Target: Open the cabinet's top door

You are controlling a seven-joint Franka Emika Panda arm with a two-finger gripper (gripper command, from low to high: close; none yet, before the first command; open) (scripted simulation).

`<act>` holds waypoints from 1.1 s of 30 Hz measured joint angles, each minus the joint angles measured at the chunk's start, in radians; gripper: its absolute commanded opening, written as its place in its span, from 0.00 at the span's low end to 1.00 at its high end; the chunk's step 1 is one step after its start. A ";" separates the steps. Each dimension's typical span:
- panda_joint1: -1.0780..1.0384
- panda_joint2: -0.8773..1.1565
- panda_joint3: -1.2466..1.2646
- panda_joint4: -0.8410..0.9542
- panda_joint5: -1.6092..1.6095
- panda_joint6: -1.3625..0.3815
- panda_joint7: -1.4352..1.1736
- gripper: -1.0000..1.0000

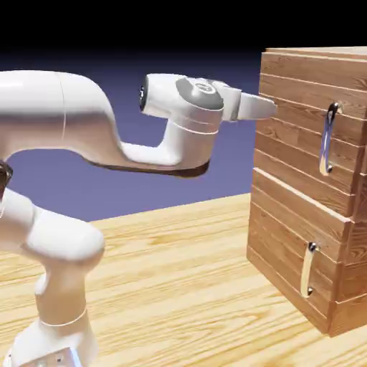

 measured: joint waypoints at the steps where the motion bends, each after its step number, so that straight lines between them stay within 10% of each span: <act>1: 0.016 -0.006 -0.018 0.010 -0.043 -0.001 0.031 0.50; 27: 0.503 -0.079 -0.469 0.332 -0.886 -0.031 0.628 0.50; 28: 0.505 -0.079 -0.470 0.334 -0.886 -0.031 0.628 0.00; 33: 0.396 -0.023 -0.401 0.251 -0.888 -0.088 0.705 0.00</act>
